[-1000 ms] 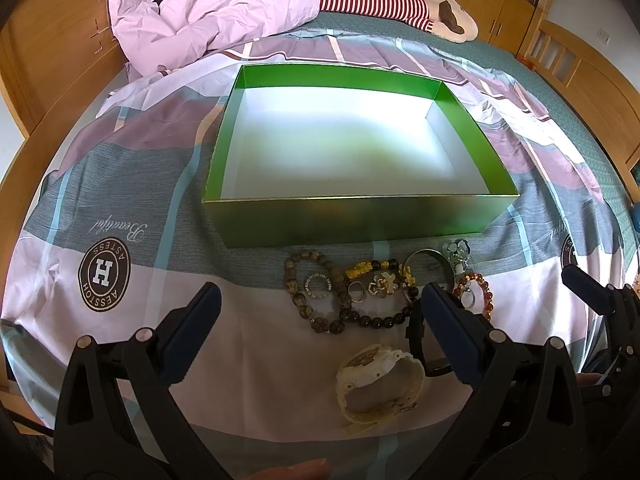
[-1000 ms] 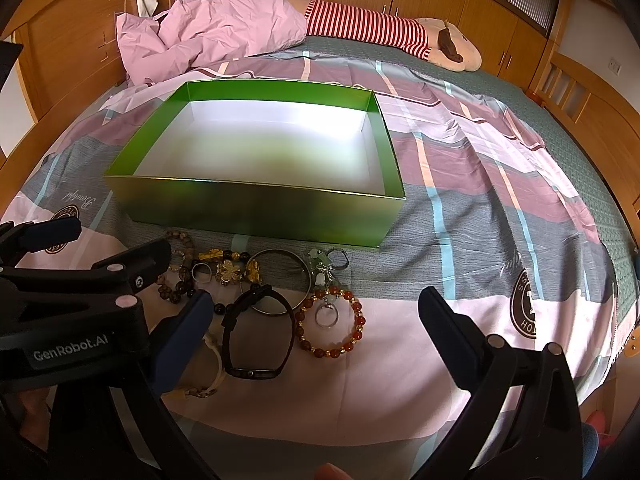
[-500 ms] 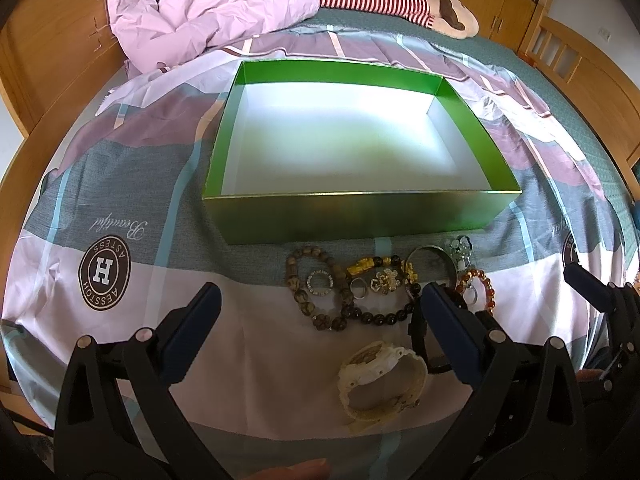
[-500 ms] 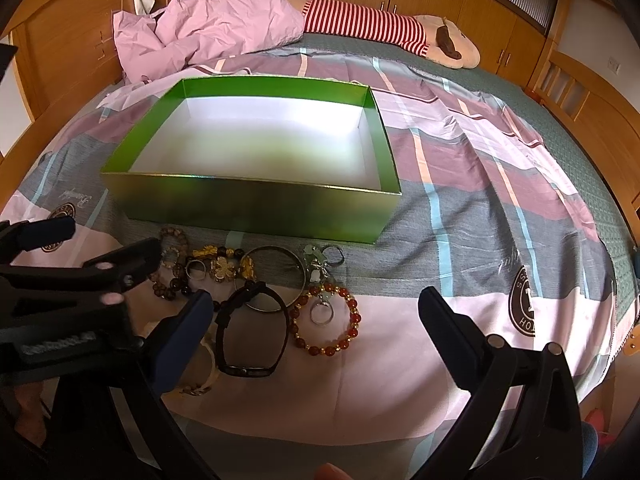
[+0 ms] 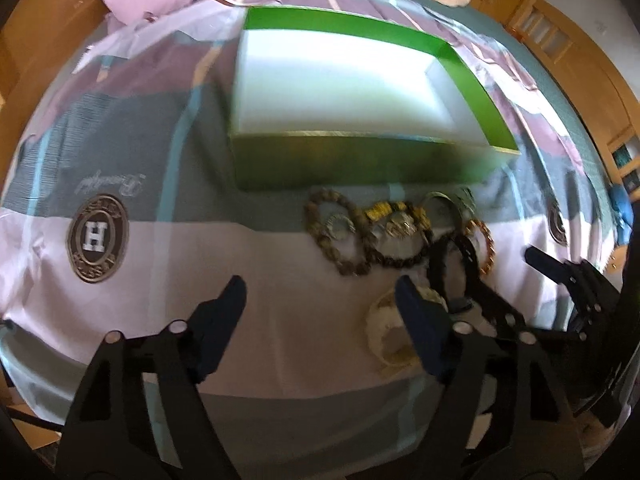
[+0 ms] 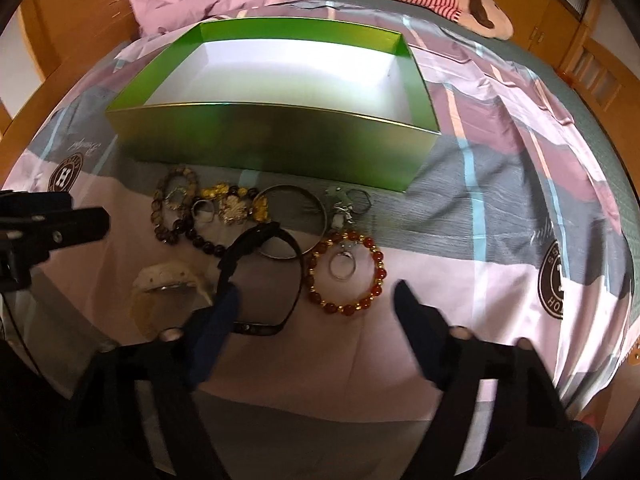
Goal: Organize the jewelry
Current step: 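Grasp the white watch with the left tool while the right tool grasps the black band watch, then carry both watches into the green box and open both tools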
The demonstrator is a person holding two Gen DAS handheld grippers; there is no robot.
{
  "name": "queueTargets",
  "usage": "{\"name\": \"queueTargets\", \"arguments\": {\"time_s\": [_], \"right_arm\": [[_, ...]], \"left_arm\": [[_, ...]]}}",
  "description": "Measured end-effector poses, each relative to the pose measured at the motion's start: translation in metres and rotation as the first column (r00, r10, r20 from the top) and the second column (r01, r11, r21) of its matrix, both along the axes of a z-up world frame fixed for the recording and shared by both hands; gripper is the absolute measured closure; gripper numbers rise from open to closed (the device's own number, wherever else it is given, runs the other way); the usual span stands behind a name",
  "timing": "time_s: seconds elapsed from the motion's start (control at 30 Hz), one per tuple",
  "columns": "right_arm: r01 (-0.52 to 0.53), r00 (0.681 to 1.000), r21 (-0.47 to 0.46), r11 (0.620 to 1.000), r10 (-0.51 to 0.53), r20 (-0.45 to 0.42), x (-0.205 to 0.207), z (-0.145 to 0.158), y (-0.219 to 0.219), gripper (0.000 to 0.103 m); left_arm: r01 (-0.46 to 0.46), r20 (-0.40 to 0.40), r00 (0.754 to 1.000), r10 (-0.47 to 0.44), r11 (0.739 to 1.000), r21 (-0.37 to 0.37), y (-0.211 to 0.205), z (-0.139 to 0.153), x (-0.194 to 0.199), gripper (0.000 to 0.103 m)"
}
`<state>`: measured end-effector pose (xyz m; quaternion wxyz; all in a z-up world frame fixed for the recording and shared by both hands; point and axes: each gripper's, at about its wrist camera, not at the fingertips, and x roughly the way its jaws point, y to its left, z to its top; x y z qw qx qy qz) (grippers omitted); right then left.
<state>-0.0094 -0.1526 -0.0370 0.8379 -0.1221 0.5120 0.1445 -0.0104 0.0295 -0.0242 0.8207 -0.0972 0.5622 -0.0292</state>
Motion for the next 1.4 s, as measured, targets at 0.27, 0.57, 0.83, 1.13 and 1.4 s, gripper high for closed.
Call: {"name": "queueTargets", "arguments": {"time_s": [0.27,0.57,0.83,1.13,1.4], "right_arm": [[-0.02,0.998,-0.022,1.0,0.019,-0.064,0.014,-0.02,0.012,0.076],[-0.017,0.997,-0.056,0.998,0.013,-0.076,0.014,-0.035,0.013,0.076],[-0.02,0.998,-0.025,0.999,0.018,-0.061,0.008,-0.031,0.012,0.098],[0.006,1.0,-0.01,1.0,-0.006,0.007,0.007,-0.004,0.001,0.101],[0.024,0.999,0.001,1.0,-0.024,0.025,0.011,0.008,-0.008,0.101]], "left_arm": [[0.13,-0.049,0.99,-0.13,0.991,0.004,-0.035,-0.016,-0.01,0.033],[0.164,-0.128,0.98,-0.151,0.981,0.1,-0.055,-0.047,0.001,0.047],[0.17,-0.105,0.982,-0.159,0.979,0.114,-0.066,-0.05,0.006,0.094],[0.125,-0.032,0.992,-0.124,0.991,0.048,-0.048,-0.028,0.01,0.094],[0.102,0.031,0.994,-0.101,0.994,-0.029,-0.031,-0.005,-0.002,0.094]]}}
